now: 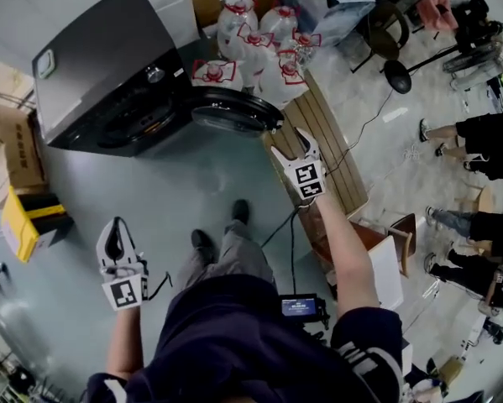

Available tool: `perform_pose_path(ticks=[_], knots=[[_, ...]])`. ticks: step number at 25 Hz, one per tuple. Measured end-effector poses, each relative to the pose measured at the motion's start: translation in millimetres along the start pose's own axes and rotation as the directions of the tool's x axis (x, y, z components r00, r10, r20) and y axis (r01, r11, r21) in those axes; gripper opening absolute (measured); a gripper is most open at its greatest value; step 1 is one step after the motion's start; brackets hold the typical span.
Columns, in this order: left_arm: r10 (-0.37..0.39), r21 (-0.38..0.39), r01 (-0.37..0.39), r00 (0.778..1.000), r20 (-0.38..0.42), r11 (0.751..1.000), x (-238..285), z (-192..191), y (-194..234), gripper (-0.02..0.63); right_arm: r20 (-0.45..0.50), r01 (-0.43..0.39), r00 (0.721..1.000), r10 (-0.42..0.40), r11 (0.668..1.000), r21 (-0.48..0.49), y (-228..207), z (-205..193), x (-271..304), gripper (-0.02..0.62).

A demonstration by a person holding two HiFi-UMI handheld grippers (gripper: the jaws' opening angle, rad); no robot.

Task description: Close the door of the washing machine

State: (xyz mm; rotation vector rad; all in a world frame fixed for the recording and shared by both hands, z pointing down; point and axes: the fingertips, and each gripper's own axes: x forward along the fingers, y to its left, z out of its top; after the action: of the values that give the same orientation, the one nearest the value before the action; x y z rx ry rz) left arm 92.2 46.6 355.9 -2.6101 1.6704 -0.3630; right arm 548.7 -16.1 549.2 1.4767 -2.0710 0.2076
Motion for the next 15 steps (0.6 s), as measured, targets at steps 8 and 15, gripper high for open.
perform_pose_path(ticks=[8,15], knots=[[0.031,-0.001,-0.031,0.997,-0.067,1.0,46,-13,-24,0.023,-0.091,-0.075,0.993,0.074,0.997,-0.008,-53,-66,77,0.354],[-0.004,0.027,0.008,0.991,-0.134,1.0,78,-33,-23,0.023,-0.182,-0.142,0.974,0.134,0.989,-0.032,-79,-120,138,0.344]])
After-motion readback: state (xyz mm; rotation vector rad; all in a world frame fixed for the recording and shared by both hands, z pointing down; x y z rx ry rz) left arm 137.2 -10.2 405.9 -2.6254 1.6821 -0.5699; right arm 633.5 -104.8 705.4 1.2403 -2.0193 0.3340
